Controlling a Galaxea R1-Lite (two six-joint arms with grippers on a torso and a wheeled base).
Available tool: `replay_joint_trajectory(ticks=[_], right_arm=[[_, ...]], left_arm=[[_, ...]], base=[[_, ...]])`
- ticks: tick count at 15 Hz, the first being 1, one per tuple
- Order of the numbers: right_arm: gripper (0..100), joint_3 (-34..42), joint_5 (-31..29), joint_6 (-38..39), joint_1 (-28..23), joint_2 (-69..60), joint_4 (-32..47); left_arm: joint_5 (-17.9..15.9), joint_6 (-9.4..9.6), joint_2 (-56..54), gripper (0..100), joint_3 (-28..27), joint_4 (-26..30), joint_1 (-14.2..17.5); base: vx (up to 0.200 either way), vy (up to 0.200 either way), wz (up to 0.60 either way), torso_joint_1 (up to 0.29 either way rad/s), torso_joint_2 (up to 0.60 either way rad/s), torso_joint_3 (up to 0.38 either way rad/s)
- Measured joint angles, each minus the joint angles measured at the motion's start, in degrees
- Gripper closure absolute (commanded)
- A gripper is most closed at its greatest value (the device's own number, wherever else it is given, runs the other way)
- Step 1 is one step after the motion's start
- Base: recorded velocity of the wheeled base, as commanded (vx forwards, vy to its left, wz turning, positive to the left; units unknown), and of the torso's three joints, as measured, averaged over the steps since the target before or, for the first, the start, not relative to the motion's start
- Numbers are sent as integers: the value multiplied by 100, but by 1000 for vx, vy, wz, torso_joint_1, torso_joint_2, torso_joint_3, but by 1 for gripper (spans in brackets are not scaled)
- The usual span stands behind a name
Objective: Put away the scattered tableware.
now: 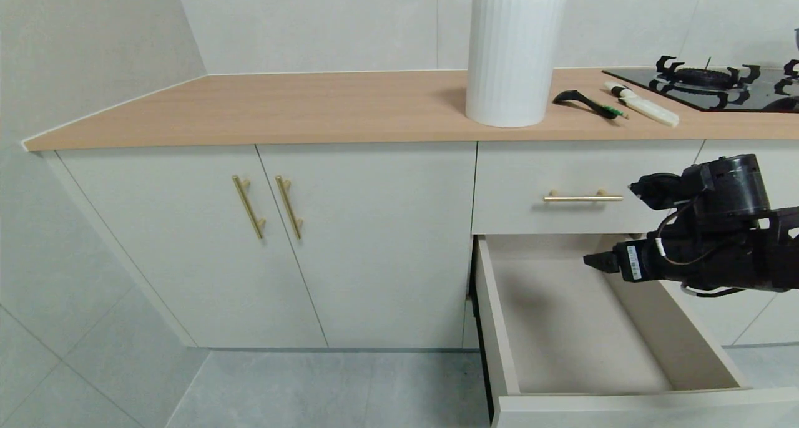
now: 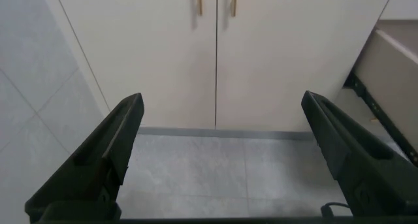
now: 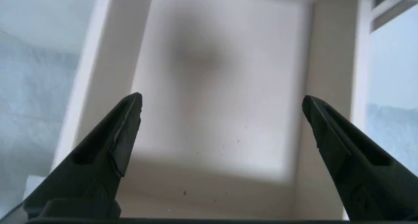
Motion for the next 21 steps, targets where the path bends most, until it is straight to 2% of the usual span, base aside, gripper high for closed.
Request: replay_joint_trajectory(ticks=[15,18,21], right_arm=[[0,43,0,-24,0,-123,2],[0,22,12,-26,-5,-105,-27],[0,-57,4,-39,-11,26,-591]], left_arm=[[0,0,0,0,10,9,0],[0,0,0,0,7,9,0],[1,0,0,0,7,11,0]], base=[[0,0,0,188,-483,-288],[0,0,0,124,-256,-137],[0,0,0,12,-27,-12]])
